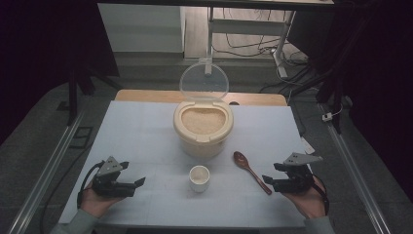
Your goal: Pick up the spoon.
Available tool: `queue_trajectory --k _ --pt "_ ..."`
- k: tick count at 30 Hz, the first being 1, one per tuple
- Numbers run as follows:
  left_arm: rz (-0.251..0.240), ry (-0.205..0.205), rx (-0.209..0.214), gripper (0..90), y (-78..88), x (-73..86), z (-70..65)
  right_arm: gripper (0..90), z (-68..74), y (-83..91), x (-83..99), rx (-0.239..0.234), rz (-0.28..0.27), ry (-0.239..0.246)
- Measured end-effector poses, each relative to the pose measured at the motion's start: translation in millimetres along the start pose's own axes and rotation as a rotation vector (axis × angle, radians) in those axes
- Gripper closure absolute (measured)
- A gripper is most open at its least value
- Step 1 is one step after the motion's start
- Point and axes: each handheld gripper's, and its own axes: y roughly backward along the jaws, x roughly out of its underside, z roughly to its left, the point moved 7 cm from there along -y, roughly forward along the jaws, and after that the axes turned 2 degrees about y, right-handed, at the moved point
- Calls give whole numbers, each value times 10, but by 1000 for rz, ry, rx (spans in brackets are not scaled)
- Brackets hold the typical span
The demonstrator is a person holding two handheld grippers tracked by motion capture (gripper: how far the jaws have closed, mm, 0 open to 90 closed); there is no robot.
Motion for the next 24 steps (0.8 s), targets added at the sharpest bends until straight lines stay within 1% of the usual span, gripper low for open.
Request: queue_trajectory --k 2,6,8,10,11,12,14,16,17,20,22,24 --pt "3 2 4 135 -3 0 -1 341 14 11 -67 -8 33 4" --pt "10 -4 9 134 -25 -2 -13 344 34 -9 -214 -20 98 -9" --pt "11 -5 10 134 -28 -1 -14 348 46 -29 -278 -23 121 -14" --pt "12 -5 12 134 -32 -1 -10 348 59 -59 -316 -33 147 -24" --pt "12 -5 12 134 -32 -1 -10 348 59 -59 -316 -33 147 -24" --pt "14 -5 12 134 -35 -1 -10 348 66 -97 -338 -38 172 -29" --pt "16 -9 13 134 -39 1 -15 350 82 -143 -347 -43 189 -39" --pt "18 -12 11 134 -41 3 -19 356 98 -199 -337 -48 205 -38" --pt "18 -13 12 134 -42 4 -21 358 108 -223 -324 -56 219 -40" --pt "20 -14 11 134 -44 7 -20 359 113 -281 -278 -60 257 -39" --pt "21 -14 12 134 -47 8 -19 359 112 -304 -240 -64 283 -46" --pt "23 -14 12 133 -52 10 -22 358 105 -328 -199 -56 306 -47"
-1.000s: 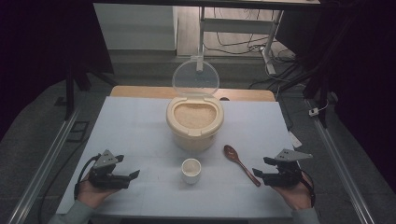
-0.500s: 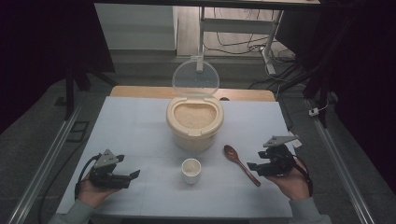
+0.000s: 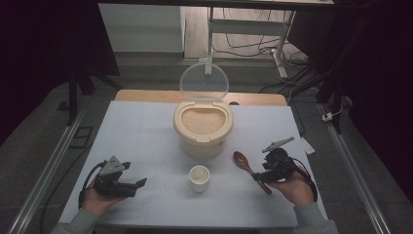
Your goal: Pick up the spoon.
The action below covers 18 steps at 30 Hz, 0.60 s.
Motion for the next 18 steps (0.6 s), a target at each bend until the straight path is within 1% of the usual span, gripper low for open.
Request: queue_trajectory --k 3,4,5,8,13,15,17,18 --pt "5 -3 0 133 -11 5 -7 368 -15 -66 39 2 32 -6" --pt "5 -3 0 133 -11 5 -7 368 -15 -66 39 2 32 -6" --pt "7 -3 1 133 -15 9 -7 375 -28 -109 54 8 52 -5" --pt "8 -4 0 133 -17 12 -4 396 -36 -170 75 21 85 -2" --pt "12 -6 0 133 -20 22 -5 423 -48 -279 123 28 135 1" --pt "11 -7 0 133 -17 23 -6 428 -51 -301 130 33 139 -2" --pt "12 -7 0 133 -15 24 -3 454 -73 -351 147 49 156 1" --pt "12 -7 -1 133 -16 25 -2 466 -77 -366 149 48 157 1"
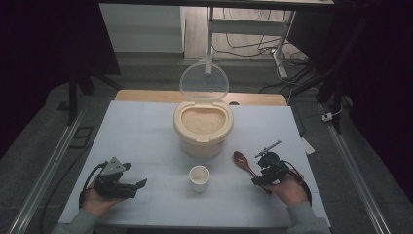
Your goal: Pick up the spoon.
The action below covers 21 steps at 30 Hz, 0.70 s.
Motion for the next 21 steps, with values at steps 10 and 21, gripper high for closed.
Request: queue_trajectory --k 10,21 --pt "3 0 -2 134 -2 7 5 633 -16 -129 11 25 35 8" --pt "9 -8 -6 133 -5 16 2 772 17 -144 -15 74 84 47"
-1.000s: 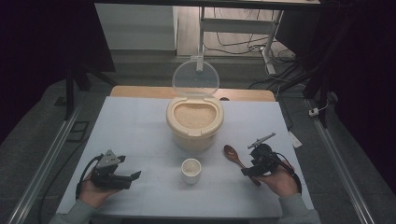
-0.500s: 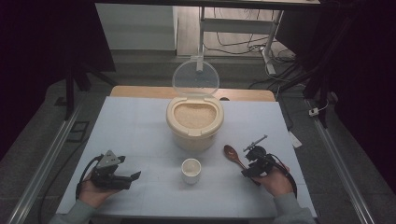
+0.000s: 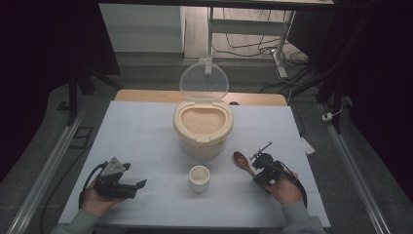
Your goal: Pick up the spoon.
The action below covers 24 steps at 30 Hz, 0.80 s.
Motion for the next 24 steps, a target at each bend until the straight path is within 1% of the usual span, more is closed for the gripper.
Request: queue_trajectory --k 3,9,10,12,13,17,19,21,24 --pt "2 -3 -2 134 -1 2 -3 791 7 1 -5 -6 8 4" --pt "3 -1 -3 134 -5 4 4 795 -2 6 0 -16 -7 2" --pt "5 -2 -3 134 -7 7 5 796 -8 17 4 -29 -19 4" --pt "5 -2 -3 134 -7 8 6 796 -30 58 9 -36 -36 -1" --pt "6 -2 -4 134 -6 10 10 796 -42 84 8 -35 -56 -7" --pt "6 -2 -5 134 -5 11 7 796 -76 238 25 -66 -115 -10" --pt "7 -3 -7 134 -9 11 6 796 -71 316 36 -83 -149 4" --pt "9 -3 -8 134 -11 12 8 796 -36 406 36 -108 -180 40" --pt "11 -2 -7 134 -16 16 11 796 26 563 13 -128 -226 88"
